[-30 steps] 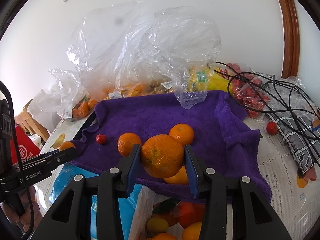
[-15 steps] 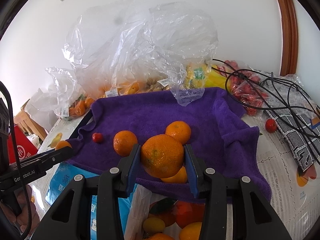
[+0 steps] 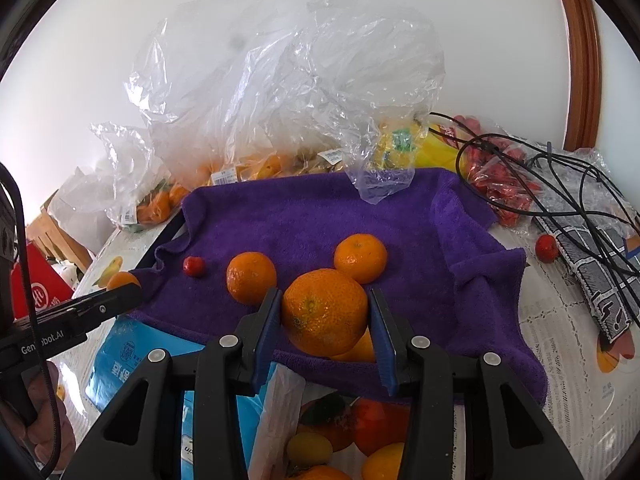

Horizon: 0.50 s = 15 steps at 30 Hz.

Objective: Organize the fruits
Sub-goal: 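Carry the orange in the left gripper over the purple towel while the right carries its orange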

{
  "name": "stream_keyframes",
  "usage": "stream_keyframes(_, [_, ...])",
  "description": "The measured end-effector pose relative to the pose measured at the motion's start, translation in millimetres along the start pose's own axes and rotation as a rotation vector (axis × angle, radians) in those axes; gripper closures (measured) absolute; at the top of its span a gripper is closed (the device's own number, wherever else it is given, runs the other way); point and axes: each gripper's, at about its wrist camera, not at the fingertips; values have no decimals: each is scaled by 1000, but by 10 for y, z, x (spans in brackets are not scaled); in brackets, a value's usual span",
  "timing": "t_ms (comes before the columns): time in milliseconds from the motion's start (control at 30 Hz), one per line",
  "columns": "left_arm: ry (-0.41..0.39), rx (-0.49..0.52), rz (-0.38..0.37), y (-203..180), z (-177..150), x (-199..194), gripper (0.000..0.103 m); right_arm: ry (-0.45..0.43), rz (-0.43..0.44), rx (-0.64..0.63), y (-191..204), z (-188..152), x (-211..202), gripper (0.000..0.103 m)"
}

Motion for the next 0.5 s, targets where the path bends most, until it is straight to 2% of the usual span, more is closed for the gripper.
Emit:
stream_keyframes(267, [6, -19, 5, 41, 4, 16, 72, 34, -4, -17, 19, -36, 80, 60])
stream_keyframes(500, [9, -20, 10, 34, 3, 55, 72, 23, -12, -18, 8, -45, 75, 60])
Point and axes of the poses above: each gripper's, at about its wrist camera, not at the fingertips, and x roughly the way its jaws point, y to its left, z to its top, and after that the axes turned 8 degrees about -z, right-handed
